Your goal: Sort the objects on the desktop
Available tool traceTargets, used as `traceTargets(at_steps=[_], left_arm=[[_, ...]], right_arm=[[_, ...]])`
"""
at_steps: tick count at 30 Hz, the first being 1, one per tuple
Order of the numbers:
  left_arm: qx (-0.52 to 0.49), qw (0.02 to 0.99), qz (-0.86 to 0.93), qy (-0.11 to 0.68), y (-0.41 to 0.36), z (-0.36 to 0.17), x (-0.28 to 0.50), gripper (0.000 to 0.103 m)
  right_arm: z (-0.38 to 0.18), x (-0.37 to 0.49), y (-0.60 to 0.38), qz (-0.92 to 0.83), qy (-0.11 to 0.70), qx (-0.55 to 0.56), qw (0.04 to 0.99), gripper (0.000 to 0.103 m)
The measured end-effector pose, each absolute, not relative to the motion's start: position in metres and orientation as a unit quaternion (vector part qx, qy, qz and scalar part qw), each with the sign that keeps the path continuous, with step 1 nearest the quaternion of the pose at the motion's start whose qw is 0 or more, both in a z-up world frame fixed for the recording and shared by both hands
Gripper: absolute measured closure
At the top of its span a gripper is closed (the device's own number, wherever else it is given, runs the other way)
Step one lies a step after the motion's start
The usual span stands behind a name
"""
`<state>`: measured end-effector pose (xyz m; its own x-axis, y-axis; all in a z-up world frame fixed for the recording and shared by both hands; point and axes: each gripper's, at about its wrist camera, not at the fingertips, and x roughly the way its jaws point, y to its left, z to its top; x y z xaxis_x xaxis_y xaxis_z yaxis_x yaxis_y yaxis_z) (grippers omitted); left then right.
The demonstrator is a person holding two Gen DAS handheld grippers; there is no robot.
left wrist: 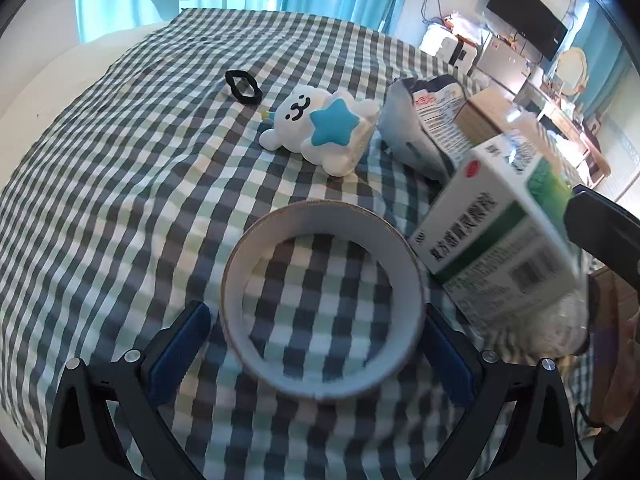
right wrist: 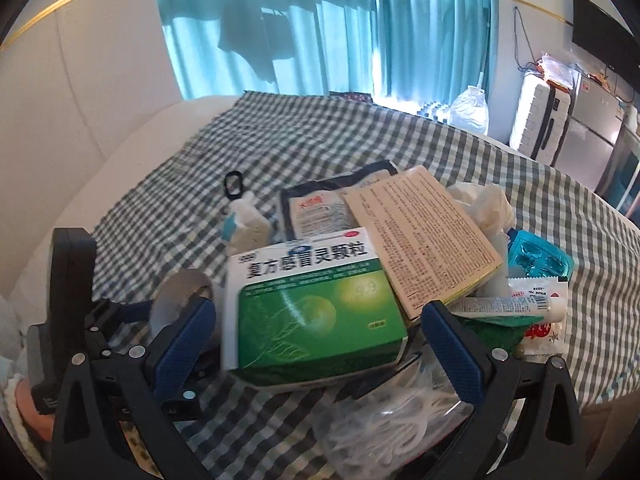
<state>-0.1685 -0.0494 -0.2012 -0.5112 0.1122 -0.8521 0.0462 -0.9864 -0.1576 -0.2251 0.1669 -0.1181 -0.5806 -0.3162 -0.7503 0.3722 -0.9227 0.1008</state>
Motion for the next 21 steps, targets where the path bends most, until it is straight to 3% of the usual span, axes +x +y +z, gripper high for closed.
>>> traceTargets(at_steps=[5, 9, 11, 17, 21], left_arm=[[-0.488, 0.024, 0.869, -0.073, -0.052, -0.202, -0.17, 0.001], [-0.481, 0.027, 0.874, -0.065, -0.056, -0.198, -0.167, 0.02], [-0.48, 0.029, 0.874, -0.069, -0.059, -0.197, -0.168, 0.02], [-0.492, 0.049, 0.86, -0.127, -0.072, -0.182, -0.164, 0.02], [-0.478, 0.048, 0.867, -0.131, -0.077, -0.155, -0.148, 0.02]], right_arm=[[-0.128, -0.226, 0.159, -0.883, 0.041, 0.423, 0.199, 0.0], [-0.134, -0.225, 0.149, -0.882, 0.069, 0.425, 0.191, 0.0], [-0.135, -0.229, 0.147, -0.881, 0.067, 0.431, 0.182, 0.007], [-0.112, -0.217, 0.159, -0.883, -0.026, 0.436, 0.172, 0.007], [-0.084, -0.195, 0.162, -0.891, -0.036, 0.422, 0.165, 0.007]])
